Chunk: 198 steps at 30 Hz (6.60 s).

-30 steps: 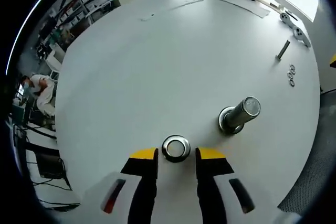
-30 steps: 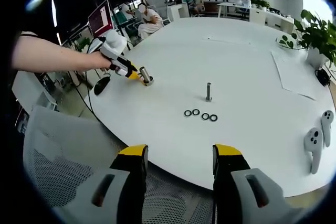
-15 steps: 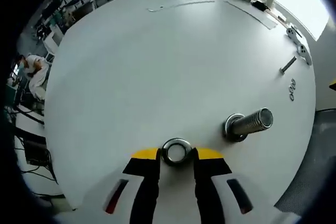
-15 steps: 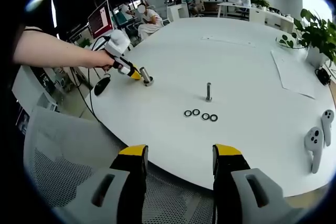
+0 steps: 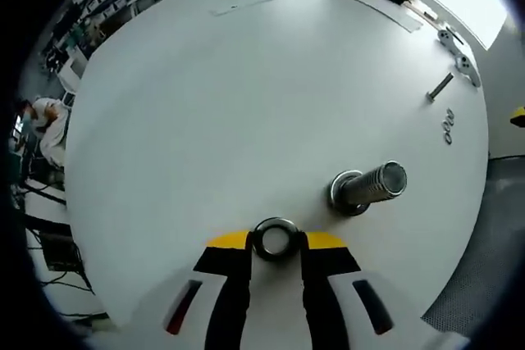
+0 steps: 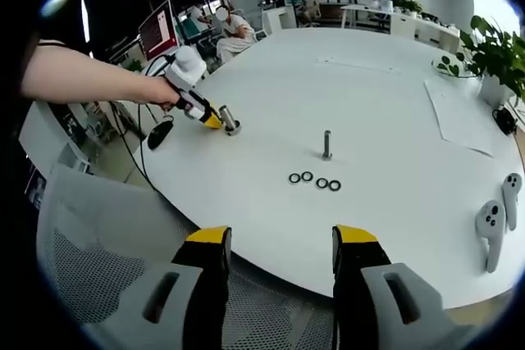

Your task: Place the washer onto the threaded stud by aligning its center hole with the stud, sliding it down to the base, and recovering from edge contact or off-axis alignment until the washer reaches the visible bottom stop.

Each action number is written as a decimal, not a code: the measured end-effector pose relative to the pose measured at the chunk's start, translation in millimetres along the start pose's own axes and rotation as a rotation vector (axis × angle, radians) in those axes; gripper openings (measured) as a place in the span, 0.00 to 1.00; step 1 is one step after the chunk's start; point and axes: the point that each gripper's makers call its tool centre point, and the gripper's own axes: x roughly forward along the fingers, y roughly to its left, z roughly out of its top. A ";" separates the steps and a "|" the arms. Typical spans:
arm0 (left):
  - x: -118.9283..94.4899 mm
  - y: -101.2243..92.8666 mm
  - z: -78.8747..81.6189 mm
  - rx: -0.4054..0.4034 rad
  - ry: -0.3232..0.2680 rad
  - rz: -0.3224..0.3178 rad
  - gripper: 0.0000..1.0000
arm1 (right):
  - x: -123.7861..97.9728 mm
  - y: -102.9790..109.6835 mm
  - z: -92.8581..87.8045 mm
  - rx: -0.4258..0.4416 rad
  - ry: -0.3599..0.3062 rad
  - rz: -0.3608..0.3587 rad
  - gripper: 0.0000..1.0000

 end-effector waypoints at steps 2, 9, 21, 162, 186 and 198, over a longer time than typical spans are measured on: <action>-0.8 -6.7 -2.8 0.019 0.015 -0.008 0.21 | 0.3 0.9 0.2 -0.006 0.002 0.003 0.52; -4.2 -24.0 -15.9 0.084 0.095 -0.023 0.21 | 0.3 2.7 1.3 -0.012 -0.003 0.008 0.52; -18.9 -42.5 -39.8 0.130 0.190 -0.030 0.25 | 0.1 5.1 3.1 -0.017 -0.013 0.019 0.52; -18.5 -55.6 35.2 0.249 -0.040 -0.017 0.20 | 2.0 7.2 0.2 -0.002 -0.001 0.030 0.53; -56.5 -55.8 41.5 0.082 -0.170 0.039 0.27 | 2.7 18.0 3.3 -0.040 -0.006 0.071 0.53; -84.5 -60.5 38.2 -0.036 -0.265 0.086 0.28 | 3.1 28.8 5.2 -0.080 -0.009 0.110 0.53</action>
